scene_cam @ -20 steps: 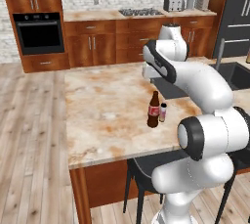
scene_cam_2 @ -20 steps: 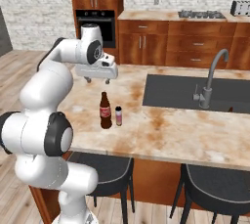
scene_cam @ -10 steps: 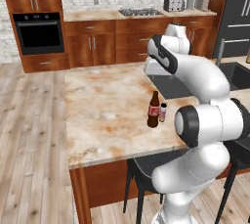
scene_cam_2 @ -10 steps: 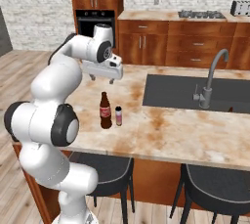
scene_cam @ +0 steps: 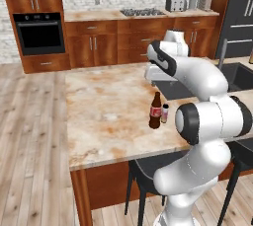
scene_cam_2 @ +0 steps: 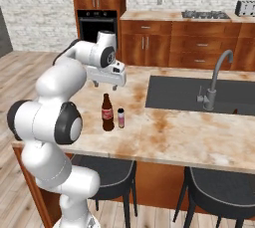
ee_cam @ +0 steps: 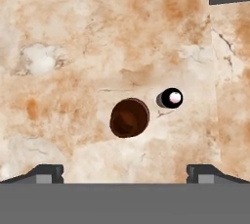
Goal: Place the large bottle from the dining counter next to the other large bottle outside the sink, and place the small bottle from the dining counter next to the other small bottle inside the sink.
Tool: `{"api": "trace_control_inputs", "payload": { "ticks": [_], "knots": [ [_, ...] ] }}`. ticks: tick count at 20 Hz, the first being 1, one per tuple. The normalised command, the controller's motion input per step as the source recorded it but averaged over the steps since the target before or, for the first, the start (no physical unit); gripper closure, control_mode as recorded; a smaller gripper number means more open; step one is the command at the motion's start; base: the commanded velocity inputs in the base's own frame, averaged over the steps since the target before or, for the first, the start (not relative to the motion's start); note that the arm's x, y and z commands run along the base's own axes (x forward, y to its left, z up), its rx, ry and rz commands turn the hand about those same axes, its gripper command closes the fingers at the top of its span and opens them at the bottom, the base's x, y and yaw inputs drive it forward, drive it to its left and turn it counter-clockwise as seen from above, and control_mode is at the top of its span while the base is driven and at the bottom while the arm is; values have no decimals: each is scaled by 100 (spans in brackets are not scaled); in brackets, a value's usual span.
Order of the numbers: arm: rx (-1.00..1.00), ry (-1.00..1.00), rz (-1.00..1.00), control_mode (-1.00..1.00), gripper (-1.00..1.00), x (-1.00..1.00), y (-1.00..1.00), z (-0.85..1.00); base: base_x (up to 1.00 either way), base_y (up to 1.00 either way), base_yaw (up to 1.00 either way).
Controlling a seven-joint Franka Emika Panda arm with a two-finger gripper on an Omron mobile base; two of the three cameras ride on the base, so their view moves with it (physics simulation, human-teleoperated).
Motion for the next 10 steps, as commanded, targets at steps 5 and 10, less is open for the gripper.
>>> {"api": "trace_control_inputs", "payload": {
  "ticks": [5, 10],
  "knots": [
    [0, 1, 0, -100, -100, 11, 0, -36, 0, 0, 0],
    [-1, 4, 0, -100, -100, 15, 0, -19, 0, 0, 0]
  ]
}}
